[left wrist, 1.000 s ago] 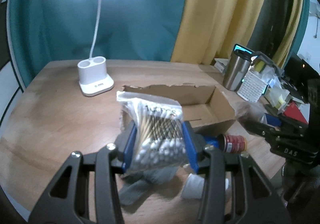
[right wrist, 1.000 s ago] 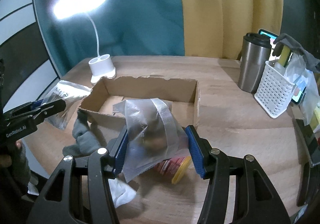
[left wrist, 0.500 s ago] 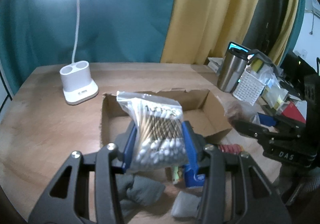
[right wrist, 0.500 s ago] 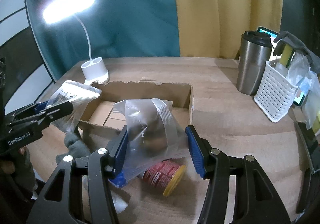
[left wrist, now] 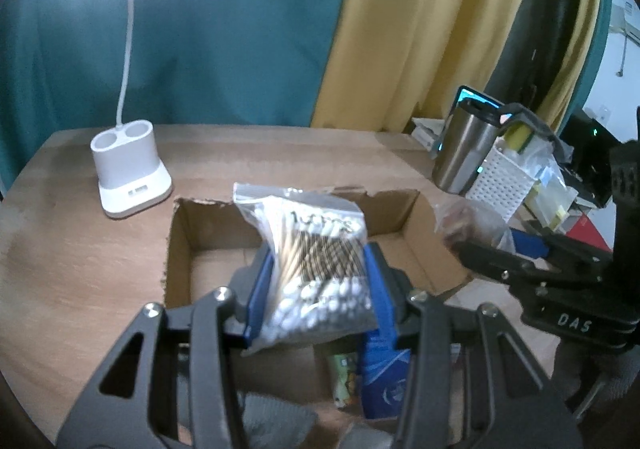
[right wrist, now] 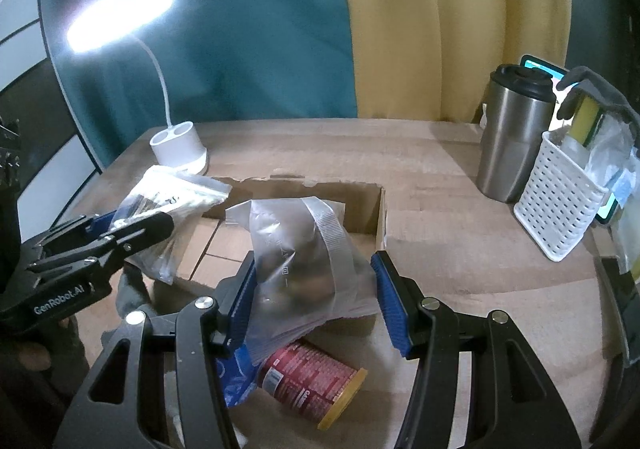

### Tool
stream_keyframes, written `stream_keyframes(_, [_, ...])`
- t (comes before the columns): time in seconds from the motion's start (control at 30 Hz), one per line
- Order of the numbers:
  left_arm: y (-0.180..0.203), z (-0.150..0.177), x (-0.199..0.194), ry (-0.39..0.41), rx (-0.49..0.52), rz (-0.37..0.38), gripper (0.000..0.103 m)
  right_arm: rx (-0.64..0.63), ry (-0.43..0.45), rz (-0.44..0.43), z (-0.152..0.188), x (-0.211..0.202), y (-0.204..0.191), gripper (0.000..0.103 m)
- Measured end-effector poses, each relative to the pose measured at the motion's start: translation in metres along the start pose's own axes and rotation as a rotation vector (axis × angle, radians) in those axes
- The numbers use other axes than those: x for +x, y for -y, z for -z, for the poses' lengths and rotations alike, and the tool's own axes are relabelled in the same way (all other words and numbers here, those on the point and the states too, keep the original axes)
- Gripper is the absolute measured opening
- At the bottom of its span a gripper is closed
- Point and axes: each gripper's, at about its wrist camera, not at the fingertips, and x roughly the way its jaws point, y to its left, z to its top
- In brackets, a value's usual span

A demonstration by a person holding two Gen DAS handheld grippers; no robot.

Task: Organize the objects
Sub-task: 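Lower both bags into the box and open both tools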

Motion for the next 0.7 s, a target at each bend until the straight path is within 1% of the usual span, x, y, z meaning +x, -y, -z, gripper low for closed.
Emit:
stream_keyframes(0.4, [0.002, -0.004, 0.017, -0.016, -0.007, 0.012, 0.046, 0.021, -0.010, 0.004, -0.011, 0.019, 0.003, 0.059])
stream_keyframes(0.7, [0.003, -0.002, 0.037, -0.054, -0.023, 0.008, 0.046, 0.037, -0.053, 0.009, -0.011, 0.040, 0.008, 0.059])
